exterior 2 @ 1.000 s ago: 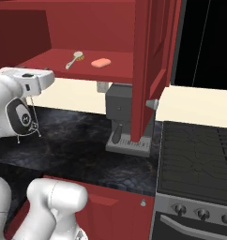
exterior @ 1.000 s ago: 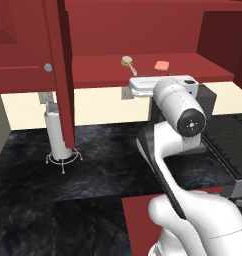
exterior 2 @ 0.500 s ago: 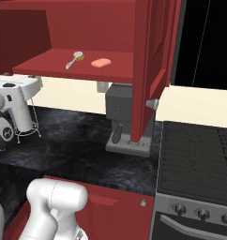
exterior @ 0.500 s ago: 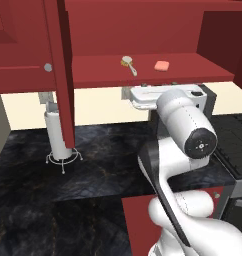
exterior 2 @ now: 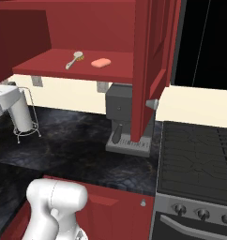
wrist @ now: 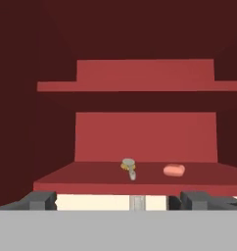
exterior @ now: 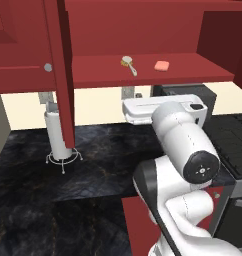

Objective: Pick up the dish brush and bar soap from the sink, and place them back in the cabinet, and close the cabinet doors.

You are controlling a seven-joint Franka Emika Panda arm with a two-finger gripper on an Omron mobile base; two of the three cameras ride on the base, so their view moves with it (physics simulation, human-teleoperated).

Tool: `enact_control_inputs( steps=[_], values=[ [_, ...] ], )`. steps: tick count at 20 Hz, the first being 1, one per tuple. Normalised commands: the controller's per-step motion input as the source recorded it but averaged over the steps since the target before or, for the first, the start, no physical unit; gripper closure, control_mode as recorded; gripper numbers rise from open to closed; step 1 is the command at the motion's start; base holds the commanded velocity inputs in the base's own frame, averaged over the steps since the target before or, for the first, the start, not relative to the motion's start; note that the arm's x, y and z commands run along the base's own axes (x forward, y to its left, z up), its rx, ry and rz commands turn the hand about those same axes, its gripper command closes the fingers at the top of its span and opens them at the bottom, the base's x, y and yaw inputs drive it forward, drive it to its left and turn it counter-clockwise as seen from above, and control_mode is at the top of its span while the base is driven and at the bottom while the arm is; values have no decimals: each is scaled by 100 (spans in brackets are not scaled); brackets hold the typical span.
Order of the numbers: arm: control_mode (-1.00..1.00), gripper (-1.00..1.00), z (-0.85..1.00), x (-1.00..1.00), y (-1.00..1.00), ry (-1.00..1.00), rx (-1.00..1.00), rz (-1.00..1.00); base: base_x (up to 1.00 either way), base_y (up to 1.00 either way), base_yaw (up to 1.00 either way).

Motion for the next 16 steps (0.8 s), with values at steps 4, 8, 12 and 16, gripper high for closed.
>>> enact_control_inputs(
  steps=[4,8,12,16],
  values=[
    [-100,-100,0,-39,23,0,0,8,0,0,0],
    [-100,-100,0,-47,22,0,0,8,0,0,0],
    [-100,-100,0,-40,28,0,0,5,0,0,0],
    [-100,-100,0,-27,32,0,0,1,0,0,0]
  ],
)
